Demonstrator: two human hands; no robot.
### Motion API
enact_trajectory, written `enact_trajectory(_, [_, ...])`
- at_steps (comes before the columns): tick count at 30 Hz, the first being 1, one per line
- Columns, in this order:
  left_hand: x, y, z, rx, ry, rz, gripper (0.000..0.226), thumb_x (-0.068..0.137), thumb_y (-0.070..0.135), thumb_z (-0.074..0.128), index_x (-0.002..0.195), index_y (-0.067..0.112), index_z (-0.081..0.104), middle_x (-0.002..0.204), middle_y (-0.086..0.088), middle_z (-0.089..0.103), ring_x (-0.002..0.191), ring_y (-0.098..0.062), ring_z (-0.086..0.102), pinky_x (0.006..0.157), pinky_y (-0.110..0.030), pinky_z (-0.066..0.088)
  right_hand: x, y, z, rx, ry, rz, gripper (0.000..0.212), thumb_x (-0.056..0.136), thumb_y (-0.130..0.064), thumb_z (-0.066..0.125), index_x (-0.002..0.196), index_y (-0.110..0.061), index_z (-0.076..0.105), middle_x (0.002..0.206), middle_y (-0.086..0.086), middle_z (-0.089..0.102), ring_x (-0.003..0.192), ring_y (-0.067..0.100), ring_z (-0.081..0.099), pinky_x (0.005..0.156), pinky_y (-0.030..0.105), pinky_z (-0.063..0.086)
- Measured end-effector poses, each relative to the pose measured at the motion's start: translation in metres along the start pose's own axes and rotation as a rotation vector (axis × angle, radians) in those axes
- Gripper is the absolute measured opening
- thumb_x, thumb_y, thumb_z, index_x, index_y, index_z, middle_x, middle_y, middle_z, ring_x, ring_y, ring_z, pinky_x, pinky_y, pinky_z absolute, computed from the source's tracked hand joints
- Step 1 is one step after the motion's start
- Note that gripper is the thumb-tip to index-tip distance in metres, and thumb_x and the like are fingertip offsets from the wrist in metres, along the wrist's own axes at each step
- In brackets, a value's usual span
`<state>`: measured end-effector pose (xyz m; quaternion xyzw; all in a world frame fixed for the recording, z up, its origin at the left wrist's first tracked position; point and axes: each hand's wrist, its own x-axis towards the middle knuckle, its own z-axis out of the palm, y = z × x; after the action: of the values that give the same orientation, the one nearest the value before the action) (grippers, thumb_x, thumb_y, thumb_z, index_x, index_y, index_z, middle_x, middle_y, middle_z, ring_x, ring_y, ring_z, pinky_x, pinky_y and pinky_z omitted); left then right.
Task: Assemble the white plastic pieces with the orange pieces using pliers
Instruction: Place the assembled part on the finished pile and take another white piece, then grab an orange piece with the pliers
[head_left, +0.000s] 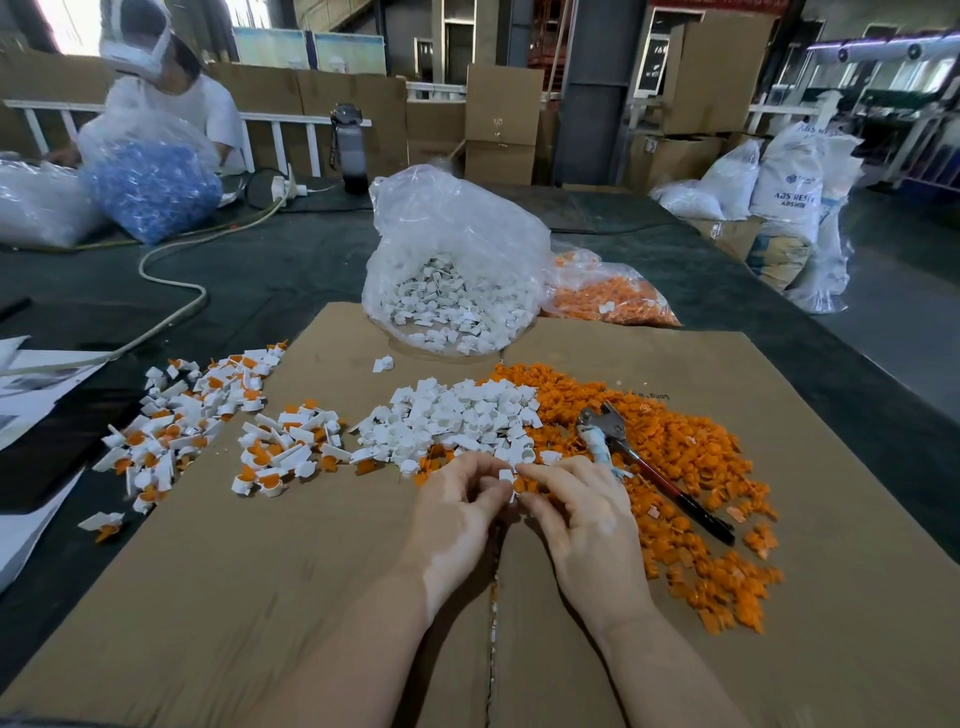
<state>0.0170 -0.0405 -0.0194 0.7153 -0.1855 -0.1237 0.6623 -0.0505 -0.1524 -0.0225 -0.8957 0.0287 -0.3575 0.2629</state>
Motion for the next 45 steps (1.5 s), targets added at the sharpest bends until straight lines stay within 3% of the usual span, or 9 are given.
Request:
enact_trajectory(9, [0.004, -0.003, 0.002, 0.128, 0.072, 0.028, 0.011, 0.084, 0.011, 0.066, 0.093, 0.006, 0.063, 0.065, -0.003, 0.051, 0.058, -0.008, 0.045, 0.053, -0.012, 0.037, 0.000, 0.002, 0.002, -0.046, 0.017, 0.037, 0.024, 0.076, -0.008, 0.075, 0.099, -0.011, 0.072, 0.088, 0.003, 0.064, 0.088, 0.024, 0.060, 0.078, 0.042, 0.047])
enact_trajectory(13, [0.009, 0.000, 0.001, 0.117, 0.099, -0.021, 0.007, 0.083, 0.013, 0.067, 0.086, 0.014, 0.061, 0.064, -0.002, 0.058, 0.058, -0.007, 0.051, 0.055, -0.012, 0.040, 0.007, 0.005, -0.006, -0.292, 0.134, 0.211, 0.028, 0.079, -0.019, 0.073, 0.105, -0.009, 0.069, 0.100, 0.008, 0.065, 0.098, 0.028, 0.059, 0.082, 0.041, 0.041])
enact_trajectory(17, [0.013, 0.000, 0.002, 0.112, 0.114, -0.068, 0.006, 0.084, 0.017, 0.067, 0.088, 0.015, 0.062, 0.063, 0.000, 0.061, 0.054, -0.001, 0.053, 0.053, -0.009, 0.041, 0.025, 0.014, -0.026, -0.654, -0.195, 0.617, 0.047, 0.086, -0.054, 0.048, 0.112, -0.015, 0.056, 0.120, 0.005, 0.049, 0.112, 0.023, 0.041, 0.091, 0.040, 0.031])
enact_trajectory(20, [0.015, 0.000, 0.004, 0.064, 0.113, -0.103, 0.006, 0.085, 0.018, 0.066, 0.088, 0.015, 0.061, 0.067, -0.004, 0.062, 0.058, -0.004, 0.055, 0.060, -0.015, 0.044, 0.034, 0.024, -0.036, -0.686, -0.429, 0.742, 0.053, 0.081, -0.059, 0.048, 0.113, -0.017, 0.053, 0.127, 0.006, 0.039, 0.118, 0.024, 0.033, 0.095, 0.044, 0.029])
enact_trajectory(28, [0.017, 0.009, 0.006, -0.002, 0.127, -0.149, 0.004, 0.086, 0.015, 0.065, 0.087, 0.012, 0.062, 0.075, -0.009, 0.067, 0.065, -0.011, 0.060, 0.061, -0.018, 0.046, 0.044, 0.028, -0.041, -0.712, -0.465, 0.732, 0.057, 0.086, -0.054, 0.045, 0.122, -0.010, 0.045, 0.128, 0.009, 0.043, 0.120, 0.028, 0.037, 0.096, 0.043, 0.030])
enact_trajectory(33, [0.022, 0.018, 0.004, -0.096, 0.128, -0.197, 0.011, 0.086, 0.015, 0.065, 0.095, 0.009, 0.063, 0.077, -0.009, 0.067, 0.064, -0.013, 0.058, 0.061, -0.022, 0.044, 0.054, 0.015, -0.051, -0.580, -0.431, 0.613, 0.035, 0.092, -0.045, 0.041, 0.100, -0.011, 0.045, 0.108, 0.009, 0.053, 0.099, 0.026, 0.050, 0.081, 0.036, 0.040])
enact_trajectory(38, [0.031, 0.027, 0.001, -0.273, 0.142, -0.232, 0.004, 0.088, 0.005, 0.060, 0.089, 0.002, 0.062, 0.068, -0.004, 0.062, 0.059, -0.013, 0.053, 0.052, -0.019, 0.043, 0.062, -0.004, -0.058, 0.001, -0.587, 0.580, 0.032, 0.094, -0.032, 0.040, 0.071, -0.011, 0.047, 0.066, 0.004, 0.047, 0.054, 0.017, 0.041, 0.055, 0.029, 0.031])
enact_trajectory(42, [0.037, 0.030, -0.005, -0.314, 0.194, -0.267, 0.004, 0.087, 0.003, 0.061, 0.083, 0.004, 0.060, 0.067, -0.006, 0.061, 0.055, -0.014, 0.056, 0.049, -0.020, 0.046, 0.061, -0.019, -0.065, 0.265, -0.726, 0.685, 0.032, 0.095, -0.029, 0.039, 0.070, -0.011, 0.049, 0.063, 0.008, 0.053, 0.055, 0.019, 0.047, 0.049, 0.022, 0.035])
enact_trajectory(45, [0.039, 0.031, -0.010, -0.338, 0.214, -0.291, 0.002, 0.087, 0.002, 0.060, 0.085, 0.001, 0.059, 0.064, -0.006, 0.061, 0.050, -0.010, 0.055, 0.044, -0.016, 0.045, 0.060, -0.025, -0.065, 0.462, -0.791, 0.803, 0.030, 0.096, -0.026, 0.036, 0.081, -0.006, 0.053, 0.066, 0.008, 0.055, 0.056, 0.021, 0.051, 0.055, 0.029, 0.045])
